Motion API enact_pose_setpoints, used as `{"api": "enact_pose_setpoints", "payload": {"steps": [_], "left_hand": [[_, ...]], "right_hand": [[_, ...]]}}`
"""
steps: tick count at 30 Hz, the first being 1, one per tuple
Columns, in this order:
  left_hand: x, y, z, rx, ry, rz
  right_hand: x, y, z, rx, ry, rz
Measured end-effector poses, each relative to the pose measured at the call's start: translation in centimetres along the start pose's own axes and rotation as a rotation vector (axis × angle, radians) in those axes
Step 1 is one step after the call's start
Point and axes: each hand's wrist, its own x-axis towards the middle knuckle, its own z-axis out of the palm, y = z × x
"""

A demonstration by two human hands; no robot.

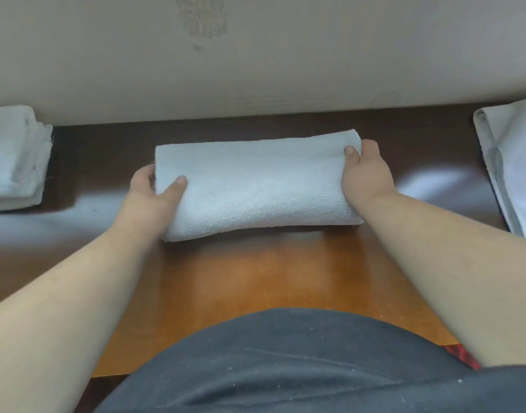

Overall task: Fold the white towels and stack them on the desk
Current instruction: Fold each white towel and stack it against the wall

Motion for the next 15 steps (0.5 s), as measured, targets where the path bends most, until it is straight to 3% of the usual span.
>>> {"api": "enact_pose_setpoints", "payload": {"steps": [4,6,8,9,11,12,13,15], "left_hand": [[0.4,0.6,0.6,0.173,0.072,-0.028],[-0.1,2.2,1.0,0.177,0.218,0.015],[-1.8,4.2,1.7,0.239,0.402,0.332],[-3.0,5.2,2.5,0.288,0.388,0.557],[-4.8,6.4,4.8,0.488,0.098,0.925],[-5.3,6.7,6.0,0.648,-0.063,0.986],[-5.3,6.6,7.0,0.810,-0.180,0.945],[-3.7,5.6,7.5,0.998,-0.247,0.723]], "right_hand": [[-0.5,-0.8,0.3,-0.044,0.002,0.057],[-0.6,-1.3,0.1,-0.149,0.039,0.028],[-1.2,-1.8,-0.2,-0.317,0.157,-0.177],[-1.8,-2.4,-0.1,-0.356,0.211,-0.349],[-3.1,-4.0,1.1,-0.374,0.152,-0.709],[-3.7,-4.5,2.1,-0.424,0.041,-0.828],[-4.2,-4.6,3.0,-0.512,-0.084,-0.862],[-4.0,-3.7,3.7,-0.685,-0.244,-0.703]]}}
